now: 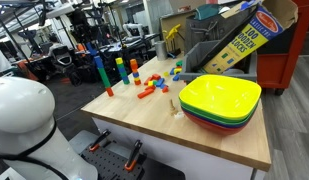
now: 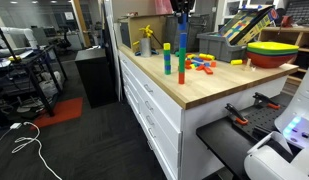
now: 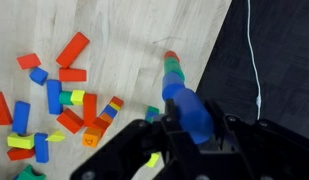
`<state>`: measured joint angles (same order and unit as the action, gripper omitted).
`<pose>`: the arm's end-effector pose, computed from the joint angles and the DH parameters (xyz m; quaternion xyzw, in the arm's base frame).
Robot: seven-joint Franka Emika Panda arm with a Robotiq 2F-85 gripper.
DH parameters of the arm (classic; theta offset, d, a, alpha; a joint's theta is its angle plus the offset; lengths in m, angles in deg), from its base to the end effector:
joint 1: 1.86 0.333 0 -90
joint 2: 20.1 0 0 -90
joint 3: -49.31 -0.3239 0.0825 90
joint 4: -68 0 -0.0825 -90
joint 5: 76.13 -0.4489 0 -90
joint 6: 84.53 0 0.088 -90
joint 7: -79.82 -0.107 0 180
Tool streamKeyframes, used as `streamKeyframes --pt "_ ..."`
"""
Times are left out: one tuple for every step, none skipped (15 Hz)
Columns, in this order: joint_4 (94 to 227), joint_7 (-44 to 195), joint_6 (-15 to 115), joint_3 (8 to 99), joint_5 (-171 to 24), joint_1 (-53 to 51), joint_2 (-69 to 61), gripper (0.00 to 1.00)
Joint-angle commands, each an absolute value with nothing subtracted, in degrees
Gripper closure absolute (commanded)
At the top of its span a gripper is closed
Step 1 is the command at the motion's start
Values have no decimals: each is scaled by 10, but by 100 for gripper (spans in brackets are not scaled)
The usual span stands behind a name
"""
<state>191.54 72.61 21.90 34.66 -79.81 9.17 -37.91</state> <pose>0.4678 0.2391 0.5127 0.9893 0.1458 0.0038 0.0071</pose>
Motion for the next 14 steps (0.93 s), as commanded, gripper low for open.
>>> streamKeyframes --pt "1895 711 210 349 -791 90 -367 92" --pt "1894 711 210 350 -791 89 -366 92" --pt "1892 712 210 352 -790 88 -365 92" --pt "1891 712 210 353 -791 88 -364 92" --pt "1890 711 210 354 -790 87 -363 92" --pt "1888 712 210 355 -790 86 -362 92" --pt "1886 712 209 355 -790 85 -361 92" --pt "1885 712 209 356 -789 85 -360 92" --pt "1885 712 208 356 -788 84 -359 92" --pt "1884 712 207 357 -786 83 -358 92" --pt "1884 712 207 357 -786 83 -357 92" --pt "1884 712 206 357 -786 82 -356 92" --pt "1885 712 206 357 -785 82 -356 92" --pt "1886 712 205 357 -785 83 -355 92"
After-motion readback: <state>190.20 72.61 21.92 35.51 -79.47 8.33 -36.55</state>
